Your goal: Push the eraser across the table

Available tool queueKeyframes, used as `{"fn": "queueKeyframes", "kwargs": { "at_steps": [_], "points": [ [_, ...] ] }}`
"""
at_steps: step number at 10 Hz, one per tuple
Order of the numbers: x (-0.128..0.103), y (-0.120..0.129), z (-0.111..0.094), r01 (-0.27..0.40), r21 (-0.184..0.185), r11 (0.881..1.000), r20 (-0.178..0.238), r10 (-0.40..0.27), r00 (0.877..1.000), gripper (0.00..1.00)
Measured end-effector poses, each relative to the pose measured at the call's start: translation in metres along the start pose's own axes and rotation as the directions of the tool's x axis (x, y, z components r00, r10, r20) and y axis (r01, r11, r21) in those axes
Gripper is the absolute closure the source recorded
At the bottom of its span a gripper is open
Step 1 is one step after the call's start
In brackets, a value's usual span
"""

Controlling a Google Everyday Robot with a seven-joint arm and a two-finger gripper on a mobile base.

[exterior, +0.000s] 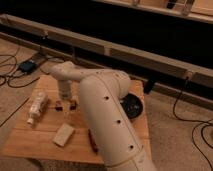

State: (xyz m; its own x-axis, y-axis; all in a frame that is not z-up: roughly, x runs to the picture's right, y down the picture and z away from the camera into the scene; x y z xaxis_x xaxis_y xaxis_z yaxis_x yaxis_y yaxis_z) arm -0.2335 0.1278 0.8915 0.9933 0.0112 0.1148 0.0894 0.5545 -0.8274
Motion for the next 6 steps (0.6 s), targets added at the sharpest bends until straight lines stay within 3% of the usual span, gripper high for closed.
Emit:
{"fn": "queueKeyframes", "kwargs": {
  "at_steps": [6],
  "points": [
    [-0.032,0.029,-0.004,0.096,-0.024,0.995,0.011,-0.096,0.995,0.20]
  ]
}}
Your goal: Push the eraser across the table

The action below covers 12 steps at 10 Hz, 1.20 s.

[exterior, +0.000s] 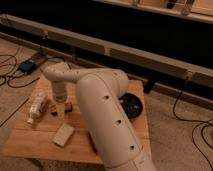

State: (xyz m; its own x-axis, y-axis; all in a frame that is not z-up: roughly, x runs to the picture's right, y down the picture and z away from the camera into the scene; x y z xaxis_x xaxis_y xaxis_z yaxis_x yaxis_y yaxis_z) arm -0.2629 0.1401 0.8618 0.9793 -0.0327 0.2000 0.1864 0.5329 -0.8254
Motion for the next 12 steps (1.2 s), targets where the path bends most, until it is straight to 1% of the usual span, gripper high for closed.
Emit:
{"fn": "queueKeyframes", "kwargs": {
  "at_steps": [4,6,12],
  "points": [
    [-0.007,0.015,0.004,0.018,-0.029,0.999,0.001,-0.018,1.000,0.20],
    [-0.010,0.021,0.006,0.021,-0.043,0.999,0.012,-0.020,1.000,0.20],
    [-0.017,0.039,0.004,0.022,-0.083,0.996,0.061,-0.017,0.998,0.20]
  ]
}}
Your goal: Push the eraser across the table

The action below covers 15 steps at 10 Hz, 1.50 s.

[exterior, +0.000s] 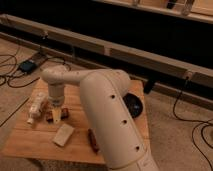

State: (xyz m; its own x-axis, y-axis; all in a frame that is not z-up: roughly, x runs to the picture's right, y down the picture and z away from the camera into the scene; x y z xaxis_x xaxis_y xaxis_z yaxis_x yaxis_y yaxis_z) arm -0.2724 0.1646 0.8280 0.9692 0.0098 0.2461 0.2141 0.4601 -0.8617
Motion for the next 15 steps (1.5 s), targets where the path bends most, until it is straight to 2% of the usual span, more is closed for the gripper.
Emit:
{"fn": "queueKeyframes", "kwargs": {
  "at_steps": [4,15],
  "points": [
    [0.001,0.006,0.003,0.002,-0.031,1.000,0.003,-0.002,1.000,0.20],
    [-0.010,0.013,0.015,0.019,-0.098,0.995,-0.030,-0.022,0.999,0.20]
  ]
}}
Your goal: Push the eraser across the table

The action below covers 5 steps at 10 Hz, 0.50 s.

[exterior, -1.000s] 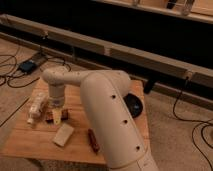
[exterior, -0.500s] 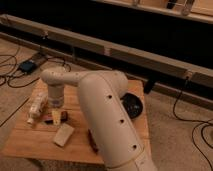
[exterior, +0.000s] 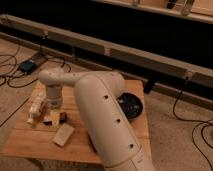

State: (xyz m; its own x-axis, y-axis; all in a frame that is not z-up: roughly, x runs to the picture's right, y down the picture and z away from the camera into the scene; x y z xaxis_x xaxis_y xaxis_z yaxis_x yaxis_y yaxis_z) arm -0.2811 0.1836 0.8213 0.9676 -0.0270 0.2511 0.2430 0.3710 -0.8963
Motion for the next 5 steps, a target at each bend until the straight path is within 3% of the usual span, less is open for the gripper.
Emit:
{"fn": "queueKeyframes", "kwargs": {
  "at_steps": [5],
  "points": [
    [-0.014,0.006,0.012,-0.024,-0.012,1.000,0.001,0.024,1.000,0.20]
  ]
}}
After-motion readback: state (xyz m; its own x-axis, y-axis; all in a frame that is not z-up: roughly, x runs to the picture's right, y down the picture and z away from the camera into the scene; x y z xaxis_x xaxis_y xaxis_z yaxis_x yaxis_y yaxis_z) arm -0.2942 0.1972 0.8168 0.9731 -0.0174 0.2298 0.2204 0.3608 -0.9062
